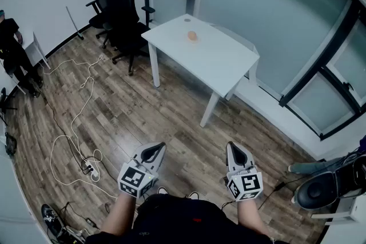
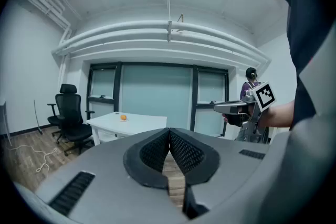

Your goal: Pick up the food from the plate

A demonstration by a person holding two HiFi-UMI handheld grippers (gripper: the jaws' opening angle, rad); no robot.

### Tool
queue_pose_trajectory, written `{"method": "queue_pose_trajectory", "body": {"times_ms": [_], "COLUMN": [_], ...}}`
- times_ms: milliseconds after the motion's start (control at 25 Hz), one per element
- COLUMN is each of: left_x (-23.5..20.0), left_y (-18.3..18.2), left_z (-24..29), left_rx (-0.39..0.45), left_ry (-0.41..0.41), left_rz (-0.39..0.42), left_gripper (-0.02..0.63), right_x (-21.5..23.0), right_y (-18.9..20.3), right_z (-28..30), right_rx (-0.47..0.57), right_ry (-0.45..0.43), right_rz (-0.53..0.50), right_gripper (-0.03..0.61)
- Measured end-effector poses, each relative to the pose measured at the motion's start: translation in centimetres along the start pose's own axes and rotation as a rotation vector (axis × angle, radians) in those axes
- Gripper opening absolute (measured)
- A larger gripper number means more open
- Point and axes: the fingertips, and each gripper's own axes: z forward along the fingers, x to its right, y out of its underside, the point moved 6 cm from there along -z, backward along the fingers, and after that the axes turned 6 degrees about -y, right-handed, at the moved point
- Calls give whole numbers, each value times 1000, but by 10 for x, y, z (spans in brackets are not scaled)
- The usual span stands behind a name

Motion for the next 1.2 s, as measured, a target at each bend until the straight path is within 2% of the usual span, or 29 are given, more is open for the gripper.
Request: {"method": "queue_pose_trajectory", "body": {"times_ms": [200,360,560,960,1200], "left_x": [4,0,-1,-30,-61], "left_y": [0,1,8,17,14], "left_z": [-3,-6,-6,-31,-51], "left_rx": [-9,-33,-46,-21,-7], "left_ry": [12,34,54,71,75], "left_rz": [-1,-68,-63,-86,-16], "left_gripper": [23,23,23,23,23], "right_x": [-7,-12,-18,-52,-84], "right_y": [7,3,0,0,-8], "right_z": [-4,-3,-4,18,45], "right_rx": [-29,-32,1,-42,-25], "right_ry": [-8,-9,5,19,41], "right_rz": [12,4,15,-18,-22], "right_gripper": [23,23,23,23,24]}}
